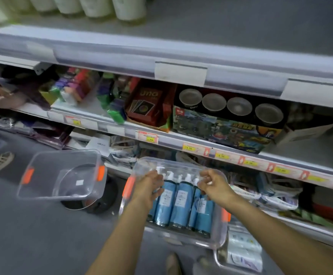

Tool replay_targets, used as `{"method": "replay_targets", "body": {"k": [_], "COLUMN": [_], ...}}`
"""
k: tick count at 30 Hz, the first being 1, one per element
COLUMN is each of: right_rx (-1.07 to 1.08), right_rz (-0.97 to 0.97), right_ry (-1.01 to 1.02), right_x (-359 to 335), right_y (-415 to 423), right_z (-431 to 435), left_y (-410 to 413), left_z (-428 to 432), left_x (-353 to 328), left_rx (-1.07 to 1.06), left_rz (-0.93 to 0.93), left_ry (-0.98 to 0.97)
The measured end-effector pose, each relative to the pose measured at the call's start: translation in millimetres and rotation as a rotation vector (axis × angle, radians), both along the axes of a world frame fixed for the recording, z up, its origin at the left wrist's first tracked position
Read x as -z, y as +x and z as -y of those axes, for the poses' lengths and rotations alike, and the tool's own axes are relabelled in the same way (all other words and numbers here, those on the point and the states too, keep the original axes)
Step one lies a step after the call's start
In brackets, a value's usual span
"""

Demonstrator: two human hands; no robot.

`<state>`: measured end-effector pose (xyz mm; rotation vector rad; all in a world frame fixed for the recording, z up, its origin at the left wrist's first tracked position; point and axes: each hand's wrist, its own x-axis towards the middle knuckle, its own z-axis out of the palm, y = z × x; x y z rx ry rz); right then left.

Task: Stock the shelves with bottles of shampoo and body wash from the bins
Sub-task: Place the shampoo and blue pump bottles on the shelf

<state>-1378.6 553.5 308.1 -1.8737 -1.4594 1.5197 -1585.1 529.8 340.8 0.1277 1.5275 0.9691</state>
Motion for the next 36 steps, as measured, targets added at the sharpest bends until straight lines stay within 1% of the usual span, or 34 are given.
{"method": "replay_targets", "body": {"k": [4, 7, 9, 12, 14, 16, 19, 22, 26, 30, 31, 32, 36], "right_rx": [0.013, 0.062, 0.067, 0.039, 0.010, 0.001, 0.048, 0.072, 0.065, 0.135, 0.144, 0.155, 0.228], "right_rz": [0.010, 0.004, 0.039, 0.112, 0.160, 0.169, 0.182, 0.240, 0.253, 0.241, 0.235, 0.220, 0.057], "right_ry": [-0.182, -0.308, -0.373, -0.437, -0.470, -0.486, -0.490, -0.478, -0.520, -0.500, -0.500, -0.502, -0.559], "right_x": [40.8, 68.5, 89.7, 121.7, 134.2, 140.4, 151.7, 161.0, 163.5, 160.0, 157.9, 155.9, 130.0], "right_y": [-6.6, -16.1, -23.7, -36.7, -46.9, -58.4, -69.8, -75.9, -75.7, -75.6, -75.9, -75.5, -70.5], "right_z": [2.9, 6.8, 11.9, 18.3, 19.4, 19.3, 21.2, 20.6, 17.8, 19.9, 20.6, 20.6, 23.7], "left_y": [-11.7, -20.2, -26.2, -36.9, -42.8, -42.9, -45.0, -47.9, -49.7, -54.5, -56.4, -54.9, -48.2], "left_z": [-3.3, -6.7, -6.3, -2.5, 0.4, 2.9, 6.8, 6.3, 1.9, 2.1, 1.3, 0.3, 7.8], "left_x": [40.2, 70.8, 91.3, 134.1, 160.4, 158.9, 159.8, 169.0, 171.6, 190.7, 190.4, 176.1, 139.1], "left_rx": [0.037, 0.089, 0.111, 0.329, 0.476, 0.574, 0.736, 0.781, 0.817, 0.735, 0.708, 0.663, 0.320], "left_rz": [-0.100, -0.261, -0.364, -0.559, -0.658, -0.696, -0.759, -0.807, -0.816, -0.721, -0.662, -0.577, -0.139], "left_ry": [-0.105, -0.138, -0.148, -0.207, -0.253, -0.276, -0.253, -0.223, -0.202, -0.204, -0.217, -0.217, -0.274]}}
